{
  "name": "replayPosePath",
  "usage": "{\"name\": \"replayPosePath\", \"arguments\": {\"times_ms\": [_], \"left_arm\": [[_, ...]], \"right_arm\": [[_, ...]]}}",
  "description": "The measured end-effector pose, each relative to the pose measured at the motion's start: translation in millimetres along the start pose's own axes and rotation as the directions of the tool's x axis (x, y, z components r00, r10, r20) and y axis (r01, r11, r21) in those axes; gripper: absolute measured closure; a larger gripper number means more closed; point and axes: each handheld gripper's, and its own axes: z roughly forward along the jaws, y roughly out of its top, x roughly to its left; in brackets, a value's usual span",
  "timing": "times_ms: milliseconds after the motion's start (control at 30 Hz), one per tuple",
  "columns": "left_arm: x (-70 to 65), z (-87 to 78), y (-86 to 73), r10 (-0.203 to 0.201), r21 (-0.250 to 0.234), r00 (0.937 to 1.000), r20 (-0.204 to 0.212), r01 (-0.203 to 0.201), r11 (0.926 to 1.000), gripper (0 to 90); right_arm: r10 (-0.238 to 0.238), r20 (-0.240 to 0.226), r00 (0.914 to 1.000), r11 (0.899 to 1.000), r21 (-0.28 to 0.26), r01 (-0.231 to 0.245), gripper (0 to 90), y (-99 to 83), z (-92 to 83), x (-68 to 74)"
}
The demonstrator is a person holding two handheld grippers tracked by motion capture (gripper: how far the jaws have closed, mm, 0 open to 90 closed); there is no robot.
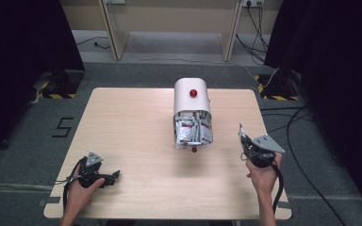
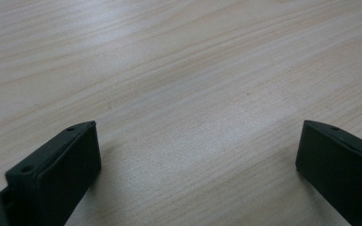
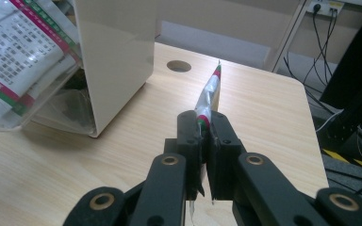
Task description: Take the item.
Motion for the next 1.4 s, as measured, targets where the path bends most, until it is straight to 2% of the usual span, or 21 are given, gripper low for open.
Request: {"name": "replayPosePath", "arguments": {"times_ms": [367,600,800,1400], "left_arm": [[0.0,0.0,0.0,0.000,0.000,1.0000,0.000,0.000,1.0000,0.0],[0.0,0.0,0.0,0.000,0.000,1.0000,0.000,0.000,1.0000,0.0],[0.0,0.0,0.0,0.000,0.000,1.0000,0.000,0.000,1.0000,0.0],[-0.1,-0.1,0.0,0.001,0.000,1.0000,0.000,-0.001,1.0000,0.0]], "right_arm": [[-0.005,0.010,0.9999,0.999,0.032,0.005,85.6,-8.7,8.8,-2.3],[0.003,0.014,0.9999,0.997,0.071,-0.004,85.5,-19.1,18.2,-2.8],[-0.014,0.015,0.9998,0.997,0.081,0.012,85.5,-20.9,21.4,-1.7],[-0.010,0.004,0.9999,0.993,0.117,0.010,85.1,-35.1,34.4,-1.3]]}}
